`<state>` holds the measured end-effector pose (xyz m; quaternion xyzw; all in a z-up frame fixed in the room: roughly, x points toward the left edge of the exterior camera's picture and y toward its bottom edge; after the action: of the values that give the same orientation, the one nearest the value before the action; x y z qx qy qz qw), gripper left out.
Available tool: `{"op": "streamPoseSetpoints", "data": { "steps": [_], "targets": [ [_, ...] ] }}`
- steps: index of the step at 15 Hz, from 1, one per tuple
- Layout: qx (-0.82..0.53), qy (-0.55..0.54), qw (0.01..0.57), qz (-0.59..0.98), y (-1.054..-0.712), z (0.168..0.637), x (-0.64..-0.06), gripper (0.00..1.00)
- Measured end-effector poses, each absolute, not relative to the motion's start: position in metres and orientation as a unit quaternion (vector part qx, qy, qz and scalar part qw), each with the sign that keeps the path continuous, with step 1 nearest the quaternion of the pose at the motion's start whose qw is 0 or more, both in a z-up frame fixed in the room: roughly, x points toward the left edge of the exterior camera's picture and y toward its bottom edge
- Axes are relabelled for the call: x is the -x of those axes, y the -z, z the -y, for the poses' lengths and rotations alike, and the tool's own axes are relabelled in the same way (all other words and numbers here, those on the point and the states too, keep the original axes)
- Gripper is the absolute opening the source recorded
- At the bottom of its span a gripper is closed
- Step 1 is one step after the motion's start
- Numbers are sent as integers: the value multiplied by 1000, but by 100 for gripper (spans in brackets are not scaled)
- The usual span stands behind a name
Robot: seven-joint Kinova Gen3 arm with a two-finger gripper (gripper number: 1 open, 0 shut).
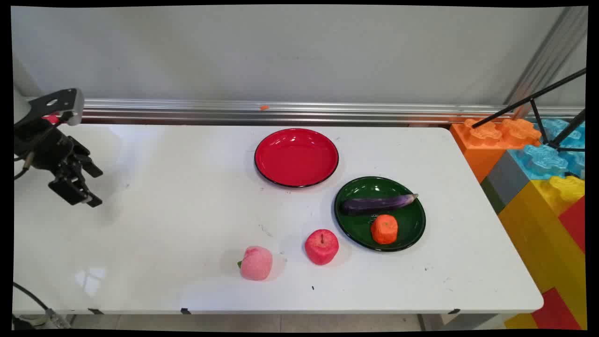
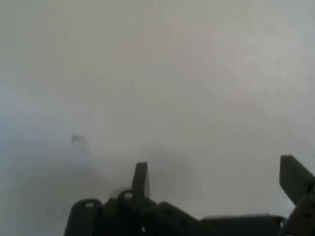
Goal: Pick up the eggplant from the green plate
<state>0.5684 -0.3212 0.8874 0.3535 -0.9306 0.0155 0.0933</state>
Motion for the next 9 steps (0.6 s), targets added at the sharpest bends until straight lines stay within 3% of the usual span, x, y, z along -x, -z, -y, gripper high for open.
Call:
{"op": "streamPoseSetpoints", "data": {
  "steps": [9],
  "targets": [
    [-312,-14,157,937,-881,344,-520,100]
  ]
}}
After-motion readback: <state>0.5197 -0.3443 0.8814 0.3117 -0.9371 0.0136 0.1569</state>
